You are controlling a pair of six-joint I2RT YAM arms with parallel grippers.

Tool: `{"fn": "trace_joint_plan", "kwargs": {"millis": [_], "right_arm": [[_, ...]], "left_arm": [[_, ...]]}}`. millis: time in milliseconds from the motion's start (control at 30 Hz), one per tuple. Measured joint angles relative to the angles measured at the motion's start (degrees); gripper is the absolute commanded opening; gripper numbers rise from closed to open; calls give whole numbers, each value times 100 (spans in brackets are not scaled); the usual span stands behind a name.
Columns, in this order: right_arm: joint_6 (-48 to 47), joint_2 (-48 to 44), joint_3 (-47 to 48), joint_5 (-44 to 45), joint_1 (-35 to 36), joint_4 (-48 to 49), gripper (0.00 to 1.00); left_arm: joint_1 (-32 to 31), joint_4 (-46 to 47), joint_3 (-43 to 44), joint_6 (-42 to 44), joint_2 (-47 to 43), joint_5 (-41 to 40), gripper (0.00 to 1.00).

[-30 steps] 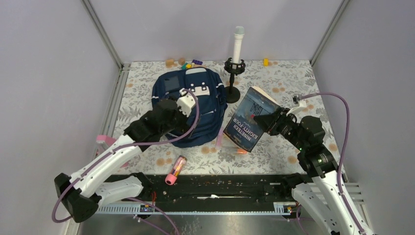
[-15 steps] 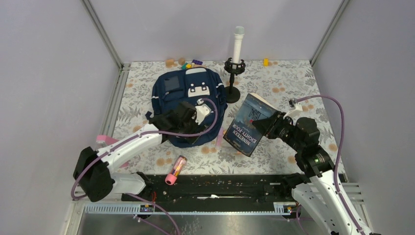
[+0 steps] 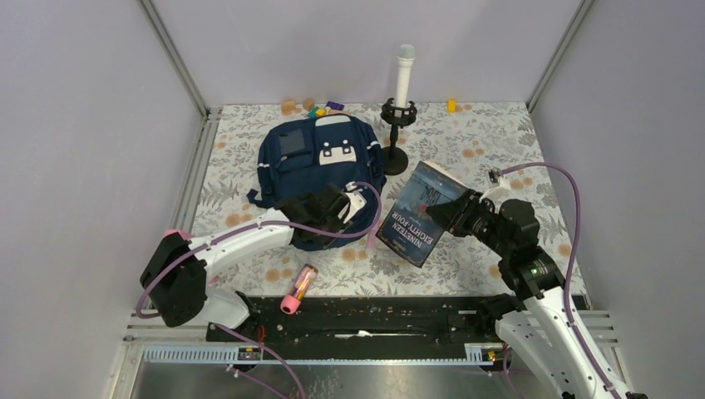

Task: Pack the student bag
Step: Place the book in the student bag.

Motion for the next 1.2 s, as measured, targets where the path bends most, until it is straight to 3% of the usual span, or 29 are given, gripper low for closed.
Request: {"fn": "trace_joint_plan", "kwargs": {"millis": [367, 633, 700, 733, 1200], "right_arm": [[57, -39, -26, -92, 0, 39, 0], [68, -81, -26, -92, 0, 39, 0], [66, -107, -26, -92, 0, 39, 0], [66, -116, -26, -92, 0, 39, 0], [184, -125, -223, -96, 0, 90, 0]], "left_arm": [[-7, -15, 2, -15, 177, -304, 41], [-28, -55, 59, -61, 365, -367, 15], [-33, -57, 90, -61, 365, -387, 2], [-33, -52, 98, -79, 358, -393, 0], [-20, 188, 96, -179, -791, -586, 0]]}}
